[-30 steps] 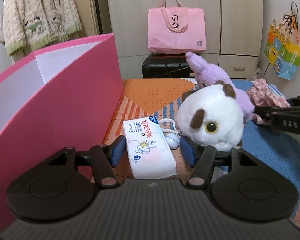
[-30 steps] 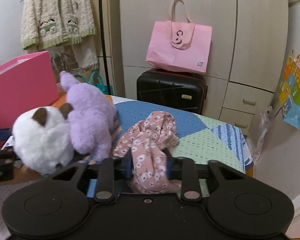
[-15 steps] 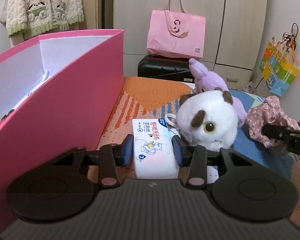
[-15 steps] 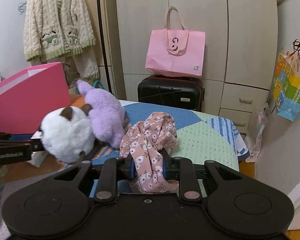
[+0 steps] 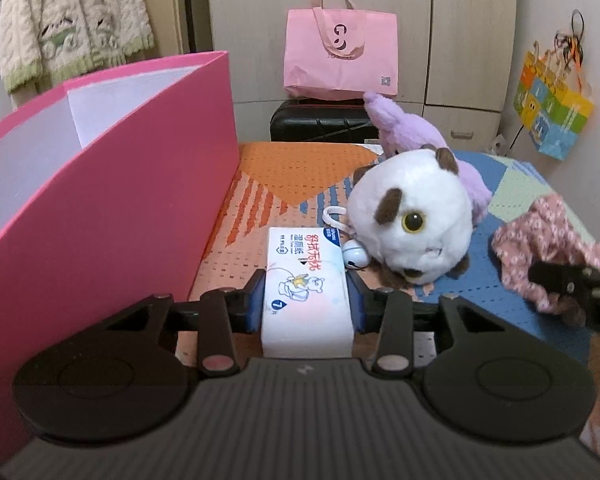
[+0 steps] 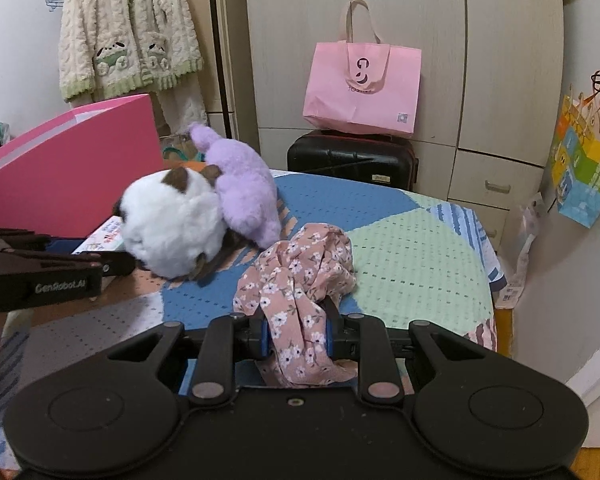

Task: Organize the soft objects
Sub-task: 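Lift and carry the floral cloth and tissue box over the pink shoebox, then open both grippers to drop the cloth and tissue box into the shoebox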

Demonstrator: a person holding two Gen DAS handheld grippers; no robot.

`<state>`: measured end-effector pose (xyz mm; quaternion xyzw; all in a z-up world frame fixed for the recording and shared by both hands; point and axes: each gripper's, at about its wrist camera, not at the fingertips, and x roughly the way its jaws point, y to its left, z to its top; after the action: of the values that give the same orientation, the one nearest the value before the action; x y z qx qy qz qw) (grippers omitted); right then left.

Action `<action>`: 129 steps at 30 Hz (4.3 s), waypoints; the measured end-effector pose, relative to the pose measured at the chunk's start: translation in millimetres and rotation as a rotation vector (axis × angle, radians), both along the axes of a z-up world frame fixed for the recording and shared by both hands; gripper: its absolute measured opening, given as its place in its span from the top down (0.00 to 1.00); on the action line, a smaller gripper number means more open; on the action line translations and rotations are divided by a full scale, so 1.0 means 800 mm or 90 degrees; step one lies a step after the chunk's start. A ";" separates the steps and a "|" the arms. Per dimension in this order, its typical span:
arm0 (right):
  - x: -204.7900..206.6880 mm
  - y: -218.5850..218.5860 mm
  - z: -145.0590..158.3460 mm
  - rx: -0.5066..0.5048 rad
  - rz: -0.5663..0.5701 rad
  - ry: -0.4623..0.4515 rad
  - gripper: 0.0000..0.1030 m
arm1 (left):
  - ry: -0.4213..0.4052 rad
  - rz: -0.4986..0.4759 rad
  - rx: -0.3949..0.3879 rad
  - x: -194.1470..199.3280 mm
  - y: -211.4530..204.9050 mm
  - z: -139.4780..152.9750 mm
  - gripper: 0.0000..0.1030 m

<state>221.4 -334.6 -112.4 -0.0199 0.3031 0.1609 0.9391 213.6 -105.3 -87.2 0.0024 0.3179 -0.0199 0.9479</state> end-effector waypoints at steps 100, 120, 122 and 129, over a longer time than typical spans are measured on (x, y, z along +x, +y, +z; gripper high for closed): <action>-0.010 0.306 0.111 0.048 0.140 -0.035 0.67 | -0.033 -0.065 -0.096 -0.036 0.281 0.100 0.62; -0.059 0.292 0.122 0.050 0.159 -0.058 0.38 | -0.111 -0.023 -0.012 -0.083 0.294 0.141 0.46; -0.075 0.286 0.127 0.050 0.174 -0.062 0.37 | -0.111 -0.041 -0.017 -0.096 0.293 0.148 0.44; -0.121 0.270 0.152 0.035 0.213 -0.054 0.36 | -0.092 -0.125 -0.013 -0.136 0.277 0.172 0.40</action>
<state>124.6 -118.7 9.5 -0.0515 0.2510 0.3222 0.9113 105.0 116.5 50.2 0.0257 0.2464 -0.1157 0.9619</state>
